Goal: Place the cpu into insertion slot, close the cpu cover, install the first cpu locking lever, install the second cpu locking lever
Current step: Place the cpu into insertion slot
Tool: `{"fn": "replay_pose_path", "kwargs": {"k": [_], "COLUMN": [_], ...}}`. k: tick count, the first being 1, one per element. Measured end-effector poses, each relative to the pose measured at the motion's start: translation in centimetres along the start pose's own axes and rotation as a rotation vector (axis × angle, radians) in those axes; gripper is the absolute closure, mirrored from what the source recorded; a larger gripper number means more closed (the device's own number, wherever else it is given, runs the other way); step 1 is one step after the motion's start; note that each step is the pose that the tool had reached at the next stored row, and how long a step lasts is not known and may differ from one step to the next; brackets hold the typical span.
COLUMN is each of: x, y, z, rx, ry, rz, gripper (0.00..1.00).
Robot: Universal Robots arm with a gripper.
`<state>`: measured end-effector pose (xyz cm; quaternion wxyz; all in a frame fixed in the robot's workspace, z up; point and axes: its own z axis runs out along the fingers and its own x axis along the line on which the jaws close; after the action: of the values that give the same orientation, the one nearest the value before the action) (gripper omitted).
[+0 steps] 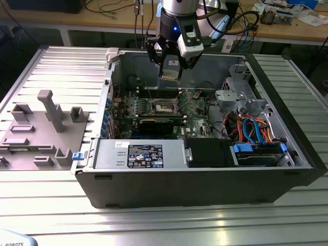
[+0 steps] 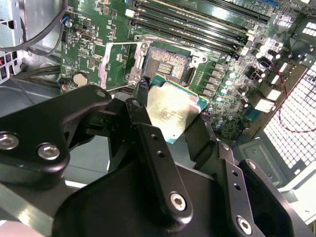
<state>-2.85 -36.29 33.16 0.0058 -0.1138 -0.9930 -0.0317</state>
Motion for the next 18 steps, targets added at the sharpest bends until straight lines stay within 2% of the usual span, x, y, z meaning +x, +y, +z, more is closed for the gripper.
{"fn": "replay_pose_path", "kwargs": {"k": [18], "x": [0.00], "y": [0.00], "z": [0.00], "rx": [-0.0003], "ry": [-0.0007], "rz": [0.011], "gripper": [0.46]}}
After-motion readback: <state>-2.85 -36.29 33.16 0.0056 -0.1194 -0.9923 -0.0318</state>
